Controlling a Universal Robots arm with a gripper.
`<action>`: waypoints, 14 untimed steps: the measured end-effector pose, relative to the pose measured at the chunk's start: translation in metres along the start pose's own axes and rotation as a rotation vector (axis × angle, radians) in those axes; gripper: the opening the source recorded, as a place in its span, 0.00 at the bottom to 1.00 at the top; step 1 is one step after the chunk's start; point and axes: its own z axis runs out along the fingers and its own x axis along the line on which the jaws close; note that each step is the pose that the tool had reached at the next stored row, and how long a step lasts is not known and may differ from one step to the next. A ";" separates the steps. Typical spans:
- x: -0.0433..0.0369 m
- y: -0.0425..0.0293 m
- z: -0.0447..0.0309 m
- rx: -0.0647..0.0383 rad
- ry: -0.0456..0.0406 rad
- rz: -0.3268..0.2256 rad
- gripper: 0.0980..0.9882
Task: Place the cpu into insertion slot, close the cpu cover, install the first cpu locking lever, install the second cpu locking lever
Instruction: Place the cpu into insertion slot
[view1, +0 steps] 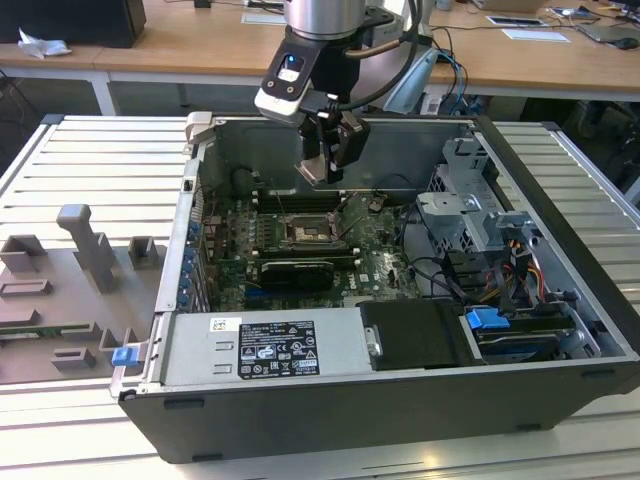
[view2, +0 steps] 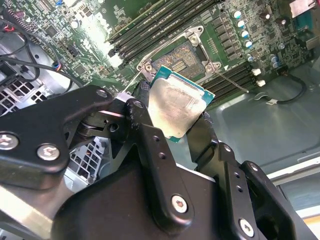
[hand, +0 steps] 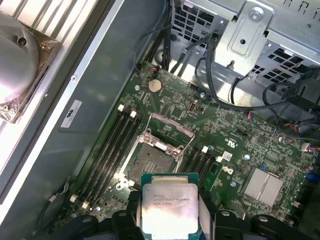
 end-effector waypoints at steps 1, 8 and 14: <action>0.0000 0.0000 0.0000 0.000 -0.0001 0.001 0.50; 0.0000 -0.0001 0.0007 0.000 -0.0011 0.011 0.50; 0.0000 -0.0002 0.0020 -0.003 -0.0092 0.099 0.50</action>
